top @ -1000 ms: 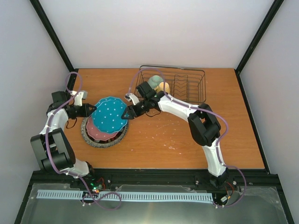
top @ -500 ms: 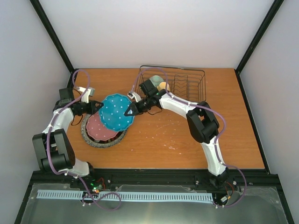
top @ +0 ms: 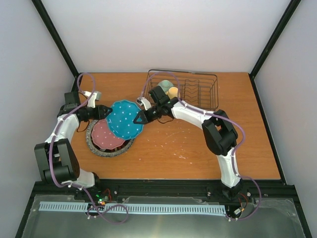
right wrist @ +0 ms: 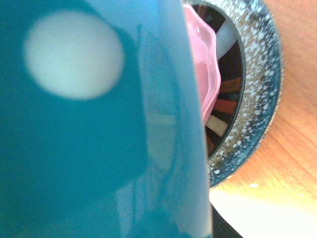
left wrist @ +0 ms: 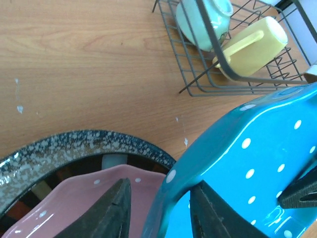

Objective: Load the mixed dishes into the dish rack

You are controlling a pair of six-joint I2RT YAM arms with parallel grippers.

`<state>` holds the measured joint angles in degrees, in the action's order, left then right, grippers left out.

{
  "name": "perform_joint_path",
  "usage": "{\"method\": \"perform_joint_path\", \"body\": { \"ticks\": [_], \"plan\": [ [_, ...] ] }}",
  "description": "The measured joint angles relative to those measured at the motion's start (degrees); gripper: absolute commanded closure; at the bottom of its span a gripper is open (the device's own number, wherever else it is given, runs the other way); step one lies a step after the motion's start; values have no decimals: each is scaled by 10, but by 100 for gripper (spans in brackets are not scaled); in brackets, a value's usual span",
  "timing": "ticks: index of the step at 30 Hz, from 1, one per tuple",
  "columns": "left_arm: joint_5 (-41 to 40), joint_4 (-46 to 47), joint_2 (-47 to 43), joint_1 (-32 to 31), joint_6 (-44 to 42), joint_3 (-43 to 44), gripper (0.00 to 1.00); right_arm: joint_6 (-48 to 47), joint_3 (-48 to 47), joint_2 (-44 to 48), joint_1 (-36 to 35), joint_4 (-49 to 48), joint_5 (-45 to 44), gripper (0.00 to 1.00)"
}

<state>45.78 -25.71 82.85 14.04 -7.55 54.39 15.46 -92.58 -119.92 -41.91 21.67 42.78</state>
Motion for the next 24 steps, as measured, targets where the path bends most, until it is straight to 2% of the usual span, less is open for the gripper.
{"method": "perform_joint_path", "body": {
  "ticks": [2,6,9,15,20,24],
  "plan": [
    [-8,-4,-8,-2,9,8,55,-10,7,15,3,0,-13,97],
    [-41,3,-53,-7,26,36,44,-40,12,59,23,9,-25,97],
    [-86,31,-93,-5,38,71,40,-68,15,106,50,21,-44,97],
    [-163,91,-147,-4,40,86,40,-161,31,213,96,28,-123,97],
    [-194,106,-130,-4,35,79,42,-258,64,307,133,24,-196,97],
    [-194,120,-108,-4,36,59,44,-300,114,363,173,3,-242,97]
  ]
}}
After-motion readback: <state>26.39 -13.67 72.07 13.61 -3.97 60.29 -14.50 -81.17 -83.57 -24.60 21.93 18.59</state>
